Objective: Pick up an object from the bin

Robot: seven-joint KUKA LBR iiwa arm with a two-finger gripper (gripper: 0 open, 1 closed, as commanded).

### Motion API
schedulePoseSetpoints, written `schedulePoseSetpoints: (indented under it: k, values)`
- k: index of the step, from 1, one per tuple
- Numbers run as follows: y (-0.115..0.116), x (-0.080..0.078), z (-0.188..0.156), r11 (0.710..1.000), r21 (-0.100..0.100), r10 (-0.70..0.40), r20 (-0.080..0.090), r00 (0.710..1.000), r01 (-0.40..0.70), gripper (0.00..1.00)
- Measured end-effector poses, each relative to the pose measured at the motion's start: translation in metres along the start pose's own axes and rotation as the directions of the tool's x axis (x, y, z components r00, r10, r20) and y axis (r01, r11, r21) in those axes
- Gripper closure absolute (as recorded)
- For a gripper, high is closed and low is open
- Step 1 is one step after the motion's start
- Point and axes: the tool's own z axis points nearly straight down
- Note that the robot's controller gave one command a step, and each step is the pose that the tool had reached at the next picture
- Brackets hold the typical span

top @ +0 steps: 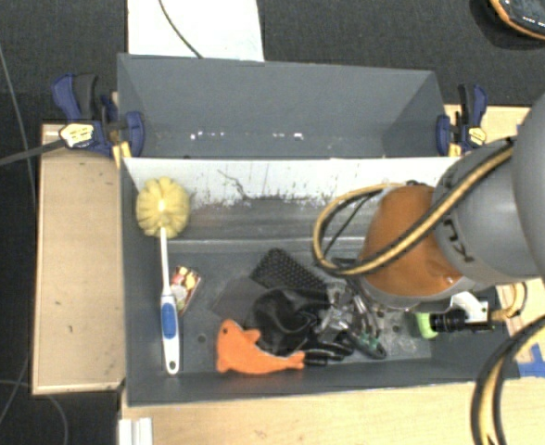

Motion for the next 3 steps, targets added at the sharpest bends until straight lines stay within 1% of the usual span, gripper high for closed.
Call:
schedulePoseSetpoints:
  k: [1, 3]
  values:
    - [0.000, 0.000, -0.003, 1.000, 0.001, 0.000, -0.002, 1.000, 0.000, 1.00]
    - [-0.001, 0.002, -0.024, 1.000, 0.004, -0.003, -0.010, 1.000, 0.003, 1.00]
